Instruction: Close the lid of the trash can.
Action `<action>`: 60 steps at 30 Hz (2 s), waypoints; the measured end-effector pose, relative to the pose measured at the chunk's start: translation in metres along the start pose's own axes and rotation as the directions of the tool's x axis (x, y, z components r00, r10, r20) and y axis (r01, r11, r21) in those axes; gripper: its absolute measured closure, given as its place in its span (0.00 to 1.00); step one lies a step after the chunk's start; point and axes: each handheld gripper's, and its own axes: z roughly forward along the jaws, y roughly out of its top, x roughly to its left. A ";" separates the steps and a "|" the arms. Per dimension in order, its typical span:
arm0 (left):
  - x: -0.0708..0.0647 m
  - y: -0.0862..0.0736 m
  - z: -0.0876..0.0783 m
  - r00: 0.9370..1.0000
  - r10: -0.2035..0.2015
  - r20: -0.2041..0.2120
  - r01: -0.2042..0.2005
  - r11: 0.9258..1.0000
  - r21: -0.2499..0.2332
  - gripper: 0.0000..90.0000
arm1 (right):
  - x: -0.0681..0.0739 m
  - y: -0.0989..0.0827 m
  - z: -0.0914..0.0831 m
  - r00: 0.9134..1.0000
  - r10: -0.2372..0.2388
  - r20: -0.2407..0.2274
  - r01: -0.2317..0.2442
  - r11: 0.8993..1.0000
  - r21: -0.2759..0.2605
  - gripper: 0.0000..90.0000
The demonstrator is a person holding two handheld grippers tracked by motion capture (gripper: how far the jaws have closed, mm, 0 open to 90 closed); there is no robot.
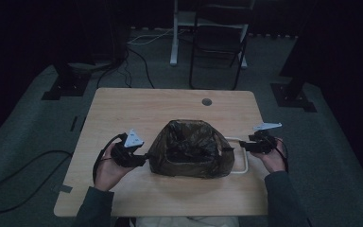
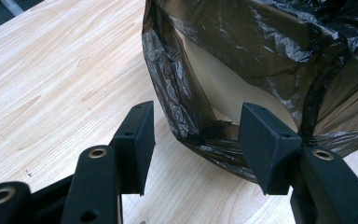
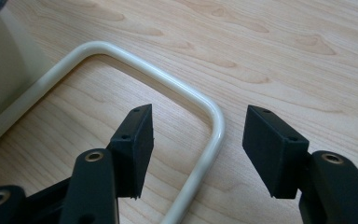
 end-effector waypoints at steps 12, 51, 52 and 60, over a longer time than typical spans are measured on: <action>0.000 0.000 0.000 1.000 0.002 -0.001 -0.002 1.000 0.003 0.51 | -0.002 -0.002 0.006 1.000 0.006 0.001 -0.006 1.000 0.019 0.47; 0.000 -0.001 0.001 1.000 0.001 0.001 -0.001 1.000 0.006 0.51 | -0.004 0.001 0.030 1.000 -0.016 0.025 0.014 0.996 0.084 0.50; 0.000 -0.001 0.001 1.000 0.001 0.001 -0.001 1.000 0.006 0.51 | -0.004 0.001 0.031 1.000 -0.015 0.025 0.013 0.996 0.084 0.50; 0.000 -0.001 0.001 1.000 0.000 0.001 0.000 1.000 0.006 0.51 | -0.008 0.000 0.037 1.000 -0.003 0.029 0.000 0.995 0.095 0.51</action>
